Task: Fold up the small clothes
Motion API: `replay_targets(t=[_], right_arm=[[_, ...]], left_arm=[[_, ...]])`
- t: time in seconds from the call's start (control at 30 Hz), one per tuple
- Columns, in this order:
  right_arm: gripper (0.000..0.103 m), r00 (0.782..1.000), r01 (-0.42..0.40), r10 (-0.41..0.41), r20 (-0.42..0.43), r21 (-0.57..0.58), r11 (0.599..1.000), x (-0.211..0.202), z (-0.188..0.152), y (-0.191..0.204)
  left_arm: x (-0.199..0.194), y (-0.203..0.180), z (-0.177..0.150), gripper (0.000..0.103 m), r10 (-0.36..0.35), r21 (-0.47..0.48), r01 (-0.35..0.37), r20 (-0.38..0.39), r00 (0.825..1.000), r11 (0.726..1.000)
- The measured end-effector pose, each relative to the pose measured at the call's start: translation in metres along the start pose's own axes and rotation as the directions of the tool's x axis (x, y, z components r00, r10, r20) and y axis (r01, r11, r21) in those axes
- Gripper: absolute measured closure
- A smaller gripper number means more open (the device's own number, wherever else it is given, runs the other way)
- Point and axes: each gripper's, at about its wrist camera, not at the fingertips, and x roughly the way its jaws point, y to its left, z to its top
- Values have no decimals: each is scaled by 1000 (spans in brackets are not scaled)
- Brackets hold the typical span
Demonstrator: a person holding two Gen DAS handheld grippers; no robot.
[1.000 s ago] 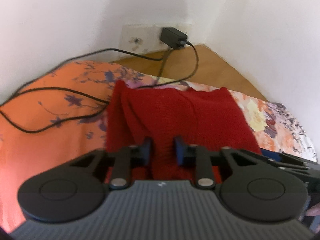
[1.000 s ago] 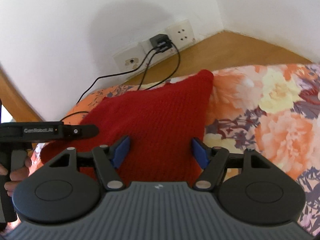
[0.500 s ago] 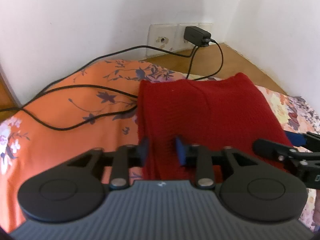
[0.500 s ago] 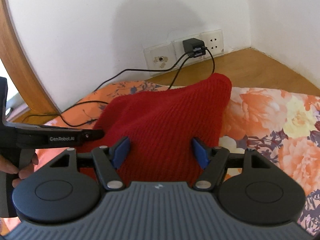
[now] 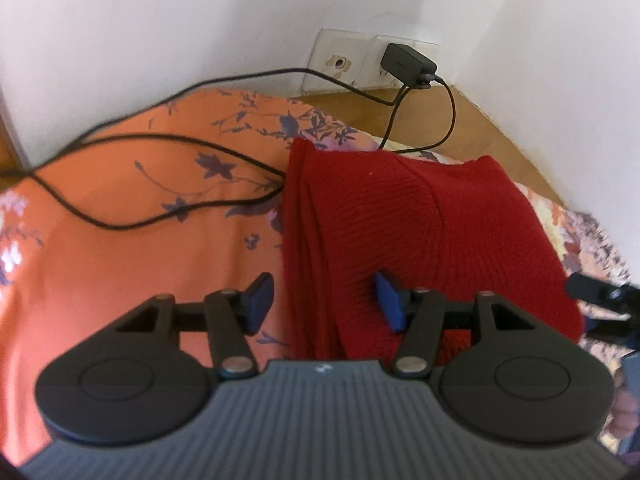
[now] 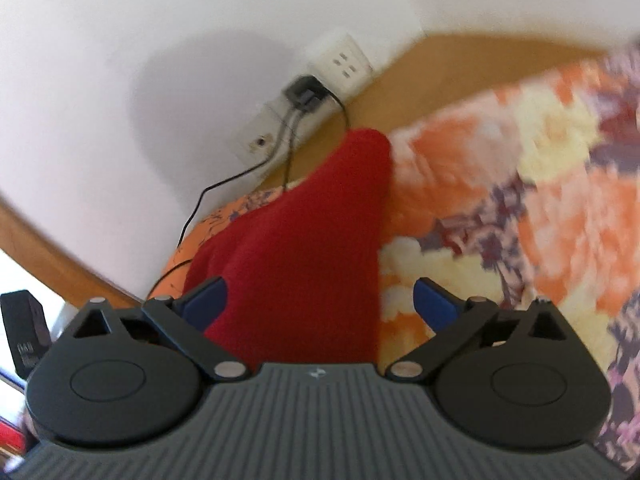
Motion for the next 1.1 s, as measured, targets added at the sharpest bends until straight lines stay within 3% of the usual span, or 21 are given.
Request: replay_targets(t=[0.23, 0.4, 0.47, 0.53, 0.63, 0.77, 0.97, 1.1], right_arm=[[0, 988, -103, 117, -99, 142, 985, 29, 0, -25], [0, 967, -158, 189, -172, 180, 971, 56, -5, -21], [0, 965, -148, 178, -193, 157, 976, 64, -9, -12], [3, 968, -138, 161, -193, 126, 982, 66, -10, -4], [17, 974, -125, 139, -178, 87, 988, 58, -7, 8], [28, 981, -115, 120, -154, 42, 993, 45, -4, 24], [33, 987, -129, 130, -89, 16, 991, 21, -1, 53], [34, 987, -158, 158, -36, 12, 987, -12, 2, 64]], left_arm=[[-2, 16, 0, 46, -96, -113, 90, -46, 994, 990], [-2, 26, -4, 46, -168, -182, 154, -65, 984, 971], [-1, 30, -6, 46, -185, -209, 169, -64, 981, 963], [0, 33, -8, 46, -203, -223, 185, -59, 977, 957], [6, 35, -9, 47, -258, -233, 237, -63, 964, 943], [5, 41, -8, 68, -307, -254, 284, -56, 950, 925], [-17, 41, -5, 73, -382, -273, 363, -17, 924, 891], [-41, 20, -8, 74, -405, -230, 394, 2, 914, 890]])
